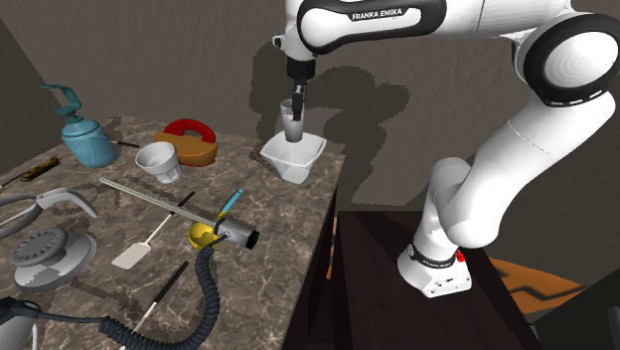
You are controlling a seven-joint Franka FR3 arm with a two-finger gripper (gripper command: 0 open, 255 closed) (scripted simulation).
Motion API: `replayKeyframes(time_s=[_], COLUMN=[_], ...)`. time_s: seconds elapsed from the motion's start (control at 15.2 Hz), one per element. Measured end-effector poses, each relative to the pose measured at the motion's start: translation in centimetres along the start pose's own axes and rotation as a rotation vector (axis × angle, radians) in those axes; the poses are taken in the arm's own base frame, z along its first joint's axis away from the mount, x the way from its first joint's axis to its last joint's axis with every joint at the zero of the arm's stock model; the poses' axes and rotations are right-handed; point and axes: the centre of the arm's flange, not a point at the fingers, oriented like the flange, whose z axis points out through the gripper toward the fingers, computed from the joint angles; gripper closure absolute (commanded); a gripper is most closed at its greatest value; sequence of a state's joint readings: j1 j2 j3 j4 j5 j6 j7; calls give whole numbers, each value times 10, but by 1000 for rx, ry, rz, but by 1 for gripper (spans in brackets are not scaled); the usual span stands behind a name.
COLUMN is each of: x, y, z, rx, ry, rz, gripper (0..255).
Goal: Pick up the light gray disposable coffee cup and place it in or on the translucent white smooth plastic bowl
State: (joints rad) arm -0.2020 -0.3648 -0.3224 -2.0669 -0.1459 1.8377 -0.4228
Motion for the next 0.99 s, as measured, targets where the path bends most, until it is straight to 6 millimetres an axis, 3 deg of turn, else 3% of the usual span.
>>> replayKeyframes(time_s=[0.4, 0.79, 0.86, 0.99], x=[-4, -4, -4, -4], y=[-2, -3, -3, -3], z=[30, 33, 33, 33], rx=[0, 0, 0, 0], ry=[0, 0, 0, 1], rz=[0, 0, 0, 0], gripper=[255, 255, 0, 0])
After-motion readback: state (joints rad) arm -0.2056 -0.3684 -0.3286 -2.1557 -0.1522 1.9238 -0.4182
